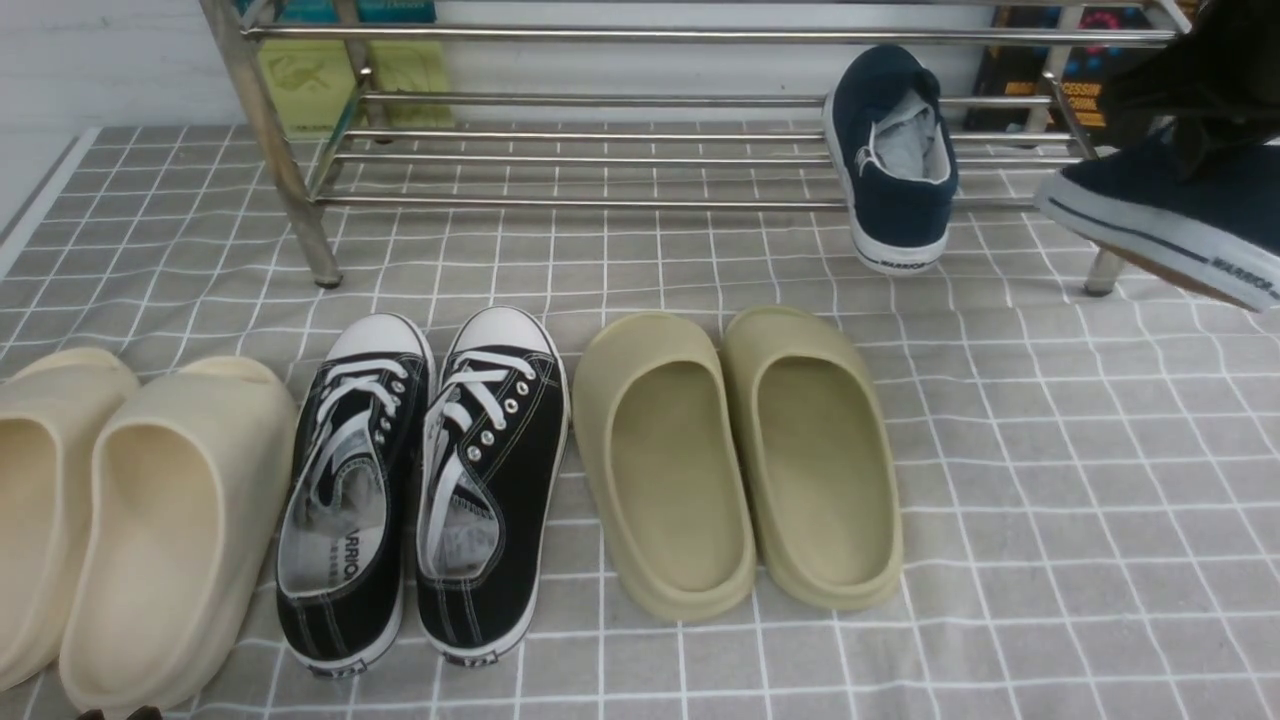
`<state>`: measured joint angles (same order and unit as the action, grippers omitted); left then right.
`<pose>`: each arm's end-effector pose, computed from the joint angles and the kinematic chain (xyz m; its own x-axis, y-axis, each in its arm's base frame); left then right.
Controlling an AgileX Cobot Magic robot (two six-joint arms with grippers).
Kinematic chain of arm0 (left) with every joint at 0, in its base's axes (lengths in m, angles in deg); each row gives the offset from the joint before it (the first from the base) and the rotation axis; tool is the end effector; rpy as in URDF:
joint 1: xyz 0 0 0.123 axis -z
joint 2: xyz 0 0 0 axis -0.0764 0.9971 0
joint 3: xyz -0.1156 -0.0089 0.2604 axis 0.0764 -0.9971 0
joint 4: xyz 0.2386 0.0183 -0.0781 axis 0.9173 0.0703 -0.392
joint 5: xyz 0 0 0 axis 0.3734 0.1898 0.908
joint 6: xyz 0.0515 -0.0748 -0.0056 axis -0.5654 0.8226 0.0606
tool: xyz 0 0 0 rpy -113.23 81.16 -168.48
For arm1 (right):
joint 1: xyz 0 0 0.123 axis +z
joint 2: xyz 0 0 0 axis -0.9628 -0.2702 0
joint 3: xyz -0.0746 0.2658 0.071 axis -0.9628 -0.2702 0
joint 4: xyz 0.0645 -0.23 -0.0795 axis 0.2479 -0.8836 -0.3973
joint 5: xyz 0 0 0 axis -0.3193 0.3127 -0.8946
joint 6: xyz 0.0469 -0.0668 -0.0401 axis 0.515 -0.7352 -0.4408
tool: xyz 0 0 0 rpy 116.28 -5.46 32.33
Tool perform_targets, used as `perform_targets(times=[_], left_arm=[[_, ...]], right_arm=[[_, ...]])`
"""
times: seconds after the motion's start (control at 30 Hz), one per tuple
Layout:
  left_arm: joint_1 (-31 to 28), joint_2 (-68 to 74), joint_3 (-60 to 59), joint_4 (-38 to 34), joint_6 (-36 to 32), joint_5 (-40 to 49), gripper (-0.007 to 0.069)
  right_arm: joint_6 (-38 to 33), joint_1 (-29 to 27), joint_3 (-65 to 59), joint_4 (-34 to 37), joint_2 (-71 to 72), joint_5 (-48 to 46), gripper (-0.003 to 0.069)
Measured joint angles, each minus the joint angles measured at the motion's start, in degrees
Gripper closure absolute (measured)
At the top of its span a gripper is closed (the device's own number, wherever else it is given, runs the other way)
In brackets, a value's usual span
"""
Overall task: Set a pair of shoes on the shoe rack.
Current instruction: Use the right arm to put a shoe into the shoe rack
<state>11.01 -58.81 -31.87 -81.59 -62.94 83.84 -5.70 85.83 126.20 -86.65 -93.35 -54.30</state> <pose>0.0515 -0.0066 0.1678 -0.3403 -0.1600 -0.9266 0.0543 0.9804 -0.1893 0.3678 0.0602 0.3776 -0.8724 -0.1400 -0.4684 -0.0930 0.9881 -0.1222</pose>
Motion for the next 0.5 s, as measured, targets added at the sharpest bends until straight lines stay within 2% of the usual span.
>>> perform_targets(times=[0.3,0.5], left_arm=[[0.0,0.0,0.0,0.0,0.0,0.0,0.0386],[0.0,0.0,0.0,0.0,0.0,0.0,0.0386]], right_arm=[[-0.06,-0.05,0.0,-2.42,-3.2,12.3,0.0605],[-3.6,-0.05,-0.07,-3.38,-6.92,21.6,0.0605]])
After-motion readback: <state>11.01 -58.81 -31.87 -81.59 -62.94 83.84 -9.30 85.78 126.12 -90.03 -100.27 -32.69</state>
